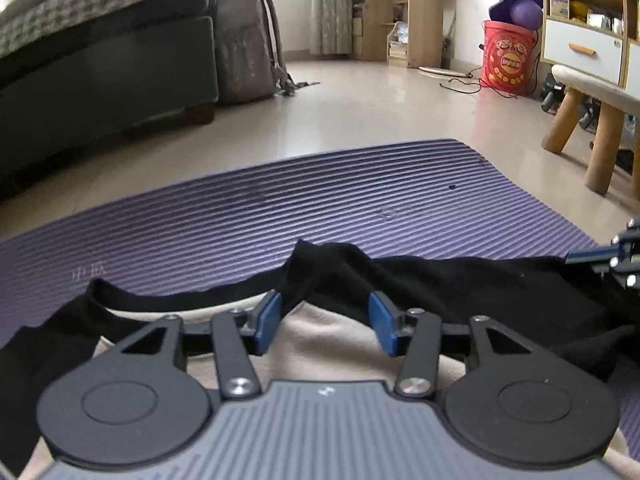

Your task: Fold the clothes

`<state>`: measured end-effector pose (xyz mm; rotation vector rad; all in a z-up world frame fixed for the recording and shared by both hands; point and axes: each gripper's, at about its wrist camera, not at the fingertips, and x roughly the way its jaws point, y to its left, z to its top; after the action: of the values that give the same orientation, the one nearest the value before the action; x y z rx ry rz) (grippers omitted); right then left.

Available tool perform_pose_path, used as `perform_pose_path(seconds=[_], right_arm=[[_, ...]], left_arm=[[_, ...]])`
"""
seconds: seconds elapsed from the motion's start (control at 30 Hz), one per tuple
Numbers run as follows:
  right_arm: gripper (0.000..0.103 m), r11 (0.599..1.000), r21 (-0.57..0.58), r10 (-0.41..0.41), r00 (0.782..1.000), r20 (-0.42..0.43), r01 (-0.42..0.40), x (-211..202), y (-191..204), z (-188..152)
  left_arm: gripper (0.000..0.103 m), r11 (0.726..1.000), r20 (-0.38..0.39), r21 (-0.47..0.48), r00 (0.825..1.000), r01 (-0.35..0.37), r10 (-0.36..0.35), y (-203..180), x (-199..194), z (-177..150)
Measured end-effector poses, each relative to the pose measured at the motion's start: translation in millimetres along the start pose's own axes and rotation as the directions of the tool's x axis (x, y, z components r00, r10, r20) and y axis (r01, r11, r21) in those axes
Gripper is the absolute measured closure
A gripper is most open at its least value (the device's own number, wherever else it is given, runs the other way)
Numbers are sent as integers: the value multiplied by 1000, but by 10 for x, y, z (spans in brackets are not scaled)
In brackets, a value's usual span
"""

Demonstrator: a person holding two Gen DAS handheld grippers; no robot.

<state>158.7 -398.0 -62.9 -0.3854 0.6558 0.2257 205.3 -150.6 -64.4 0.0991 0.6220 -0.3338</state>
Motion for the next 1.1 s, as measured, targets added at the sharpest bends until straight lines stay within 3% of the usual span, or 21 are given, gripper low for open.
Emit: perform_pose_path(seconds=[0.1,0.17,0.2,0.23,0.43,0.57,0.63,0.87,0.97,1.1], right_arm=[[99,998,-3,-68,998,-7,68,87,62,29],[92,996,13,-87,996,-20,87,69,96,71],[72,995,55,-81,996,-28,83,7,78,101],[64,993,80,-82,996,-29,84,-29,65,112],[64,977,207,-46,998,-37,52,-569,50,40],[57,971,230,78,995,-66,-60,-874,347,-16],[56,968,207,165,983,-83,-145,-1036,625,-33],[55,949,12,311,932,-183,-314,-1428,1377,-189],[51,936,-88,312,920,-235,-340,-1594,1562,-266],[49,945,-61,287,905,-313,-321,-1718,1540,-327]], left_arm=[[46,1000,-11,-7,1000,-19,19,-18,9,15],[45,999,-28,-18,999,-32,31,-28,-8,37],[44,999,-40,-24,999,-38,37,-37,-33,51],[43,999,-50,-26,998,-42,40,-45,-60,63],[34,998,-144,-39,988,50,-55,-97,-529,-103],[34,997,-195,9,978,82,-79,-107,-999,-495],[33,997,-198,18,977,81,-76,-71,-1211,-647],[31,998,-231,1,971,59,-58,148,-1787,-1054],[30,998,-233,6,971,54,-52,241,-2044,-1222],[27,999,-246,-6,968,36,-37,428,-2353,-1439]])
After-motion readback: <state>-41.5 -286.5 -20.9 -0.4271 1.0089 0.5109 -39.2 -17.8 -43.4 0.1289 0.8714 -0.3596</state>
